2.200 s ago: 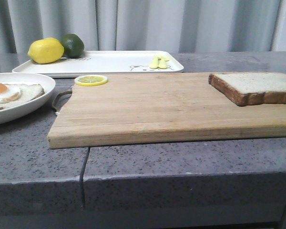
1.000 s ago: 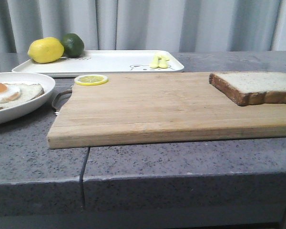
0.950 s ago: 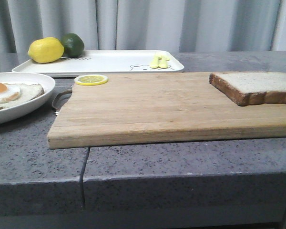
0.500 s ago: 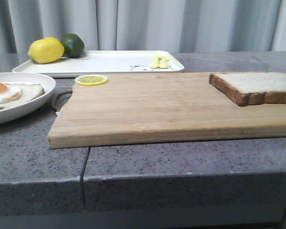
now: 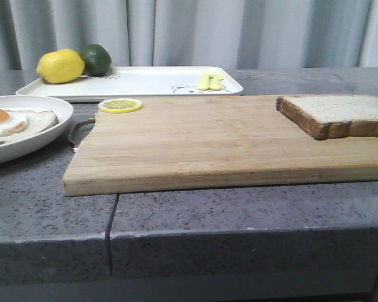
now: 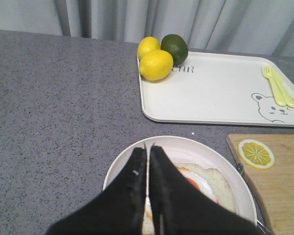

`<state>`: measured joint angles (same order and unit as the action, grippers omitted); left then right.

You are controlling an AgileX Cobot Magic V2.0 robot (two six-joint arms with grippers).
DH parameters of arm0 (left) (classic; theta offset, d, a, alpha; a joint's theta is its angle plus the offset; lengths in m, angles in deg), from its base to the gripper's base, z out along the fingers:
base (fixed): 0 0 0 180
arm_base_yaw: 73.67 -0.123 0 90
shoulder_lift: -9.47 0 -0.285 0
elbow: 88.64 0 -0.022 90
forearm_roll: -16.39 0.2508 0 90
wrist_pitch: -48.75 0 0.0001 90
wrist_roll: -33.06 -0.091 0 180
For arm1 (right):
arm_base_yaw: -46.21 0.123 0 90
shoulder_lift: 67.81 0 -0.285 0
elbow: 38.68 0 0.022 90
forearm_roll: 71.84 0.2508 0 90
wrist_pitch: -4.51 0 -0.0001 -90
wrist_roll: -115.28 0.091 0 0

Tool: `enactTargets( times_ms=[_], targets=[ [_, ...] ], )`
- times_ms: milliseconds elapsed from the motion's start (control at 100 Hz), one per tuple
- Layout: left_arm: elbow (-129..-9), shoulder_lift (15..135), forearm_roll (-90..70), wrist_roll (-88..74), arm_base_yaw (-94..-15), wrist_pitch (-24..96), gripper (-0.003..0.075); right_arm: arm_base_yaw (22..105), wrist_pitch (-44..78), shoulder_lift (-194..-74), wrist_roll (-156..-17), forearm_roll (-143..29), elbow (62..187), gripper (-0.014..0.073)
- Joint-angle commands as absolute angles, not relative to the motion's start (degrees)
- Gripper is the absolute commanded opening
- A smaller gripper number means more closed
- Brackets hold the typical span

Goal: Place bread and move sandwich to tray
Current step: 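Move the right gripper down toward the bread slice on the cutting board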

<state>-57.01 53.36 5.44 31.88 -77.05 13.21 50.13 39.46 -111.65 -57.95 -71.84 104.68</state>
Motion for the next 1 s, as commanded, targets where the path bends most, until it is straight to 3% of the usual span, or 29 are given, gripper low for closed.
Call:
enactTargets(
  times_ms=[0, 120, 180, 340, 490, 990],
  targets=[
    [-58.97, 54.44, 4.44, 32.06, -77.14, 16.43, -0.0019, 50.4, 35.68, -112.59, -57.92, -71.52, 106.85, -0.0068],
    [-58.97, 54.95, 4.15, 31.8, -77.14, 15.53, 0.0001, 50.4, 36.02, -113.08, -57.92, -71.52, 106.85, -0.0039],
    [-58.97, 54.95, 2.94, 29.58, -77.14, 15.3, 0.0062, 50.4, 36.45, -113.08, -57.92, -71.4, 106.85, 0.0013],
    [-58.97, 54.95, -0.03, 27.88, -77.14, 15.03, 0.027, 50.4, 35.96, -113.08, -57.86, -69.92, 106.85, 0.0237],
    [-58.97, 54.95, -0.29, 27.88, -77.14, 15.03, 0.0291, 50.27, 33.56, -113.73, -55.82, -68.35, 106.85, 0.0398],
    [-58.97, 54.95, -0.29, 27.88, -77.14, 15.03, 0.0273, 50.16, 24.19, -133.93, -45.93, -62.17, 106.85, 0.0402]
  ],
)
